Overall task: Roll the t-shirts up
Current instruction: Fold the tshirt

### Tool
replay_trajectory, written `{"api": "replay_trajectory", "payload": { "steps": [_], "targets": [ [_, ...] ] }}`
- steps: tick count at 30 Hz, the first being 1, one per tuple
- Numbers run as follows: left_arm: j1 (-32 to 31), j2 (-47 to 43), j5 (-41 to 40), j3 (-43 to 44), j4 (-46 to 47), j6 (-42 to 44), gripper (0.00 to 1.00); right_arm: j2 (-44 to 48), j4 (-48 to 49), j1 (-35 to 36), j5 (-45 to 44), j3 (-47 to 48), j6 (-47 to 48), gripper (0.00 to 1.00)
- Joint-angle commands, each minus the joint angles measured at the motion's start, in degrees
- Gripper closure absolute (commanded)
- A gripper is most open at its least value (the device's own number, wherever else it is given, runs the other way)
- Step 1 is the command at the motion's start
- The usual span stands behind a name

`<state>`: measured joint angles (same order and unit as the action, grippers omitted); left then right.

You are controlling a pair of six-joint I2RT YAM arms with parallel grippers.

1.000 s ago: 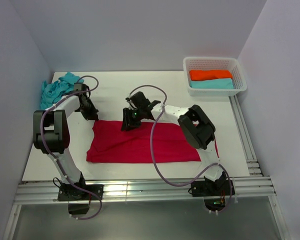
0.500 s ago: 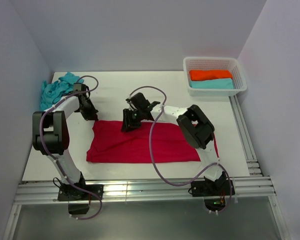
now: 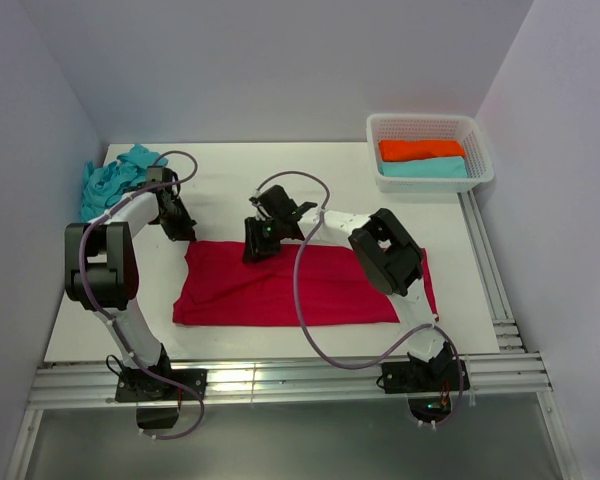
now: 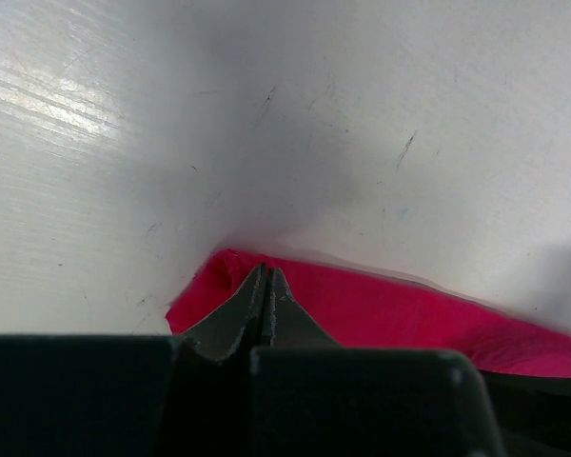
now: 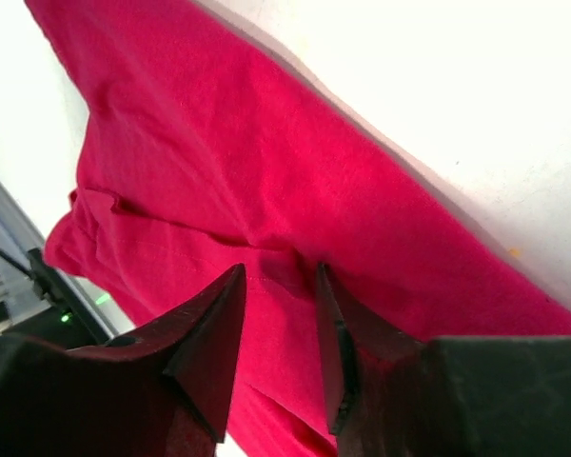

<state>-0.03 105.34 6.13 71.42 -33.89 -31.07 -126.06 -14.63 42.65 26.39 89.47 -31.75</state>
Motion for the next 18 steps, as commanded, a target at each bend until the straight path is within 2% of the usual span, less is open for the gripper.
{"api": "replay_trajectory", "payload": {
  "steps": [1, 2, 6, 10, 12, 18],
  "targets": [
    [-0.1, -2.5, -0.6, 0.8, -0.5, 0.9, 0.99, -0.9, -1.8, 0.4, -2.5, 2.9, 2.6, 0.59],
    [-0.1, -2.5, -0.6, 0.9, -0.6, 0.9, 1.0, -1.1, -1.6, 0.5, -2.1, 2.9, 2.7, 0.62],
    [-0.1, -2.3, -0.7, 1.1, -0.5, 1.0, 1.0, -0.4, -1.5, 0.7, -2.2, 1.7, 3.1, 0.85],
    [-0.1, -2.2, -0.7, 1.0, -0.4, 0.7, 1.0, 1.6, -0.4, 1.0, -1.6, -0.2, 3.2, 0.92],
    [-0.1, -2.0, -0.7, 0.9, -0.2, 0.7, 0.99, 2.7, 0.2, 0.9, -1.7, -1.7, 3.2, 1.0],
    [-0.1, -1.7, -0.9, 0.8, -0.3, 0.8, 1.0, 8.5, 5.9, 0.9, 0.7, -7.5, 2.2, 1.0]
  ]
}}
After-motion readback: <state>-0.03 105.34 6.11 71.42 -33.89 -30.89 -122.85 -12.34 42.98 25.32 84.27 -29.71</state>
